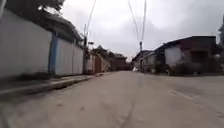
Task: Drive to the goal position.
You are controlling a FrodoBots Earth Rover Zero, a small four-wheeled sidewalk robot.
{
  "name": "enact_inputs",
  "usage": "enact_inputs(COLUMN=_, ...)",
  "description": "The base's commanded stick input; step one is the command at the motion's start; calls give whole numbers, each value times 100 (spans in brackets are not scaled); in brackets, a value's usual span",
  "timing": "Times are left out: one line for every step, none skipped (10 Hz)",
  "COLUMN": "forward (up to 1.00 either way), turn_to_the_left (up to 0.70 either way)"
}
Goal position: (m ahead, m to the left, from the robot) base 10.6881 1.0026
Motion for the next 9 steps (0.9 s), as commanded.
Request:
enact_inputs(forward=85, turn_to_the_left=0)
enact_inputs(forward=85, turn_to_the_left=0)
enact_inputs(forward=85, turn_to_the_left=0)
enact_inputs(forward=85, turn_to_the_left=0)
enact_inputs(forward=85, turn_to_the_left=0)
enact_inputs(forward=85, turn_to_the_left=0)
enact_inputs(forward=85, turn_to_the_left=0)
enact_inputs(forward=85, turn_to_the_left=0)
enact_inputs(forward=85, turn_to_the_left=0)
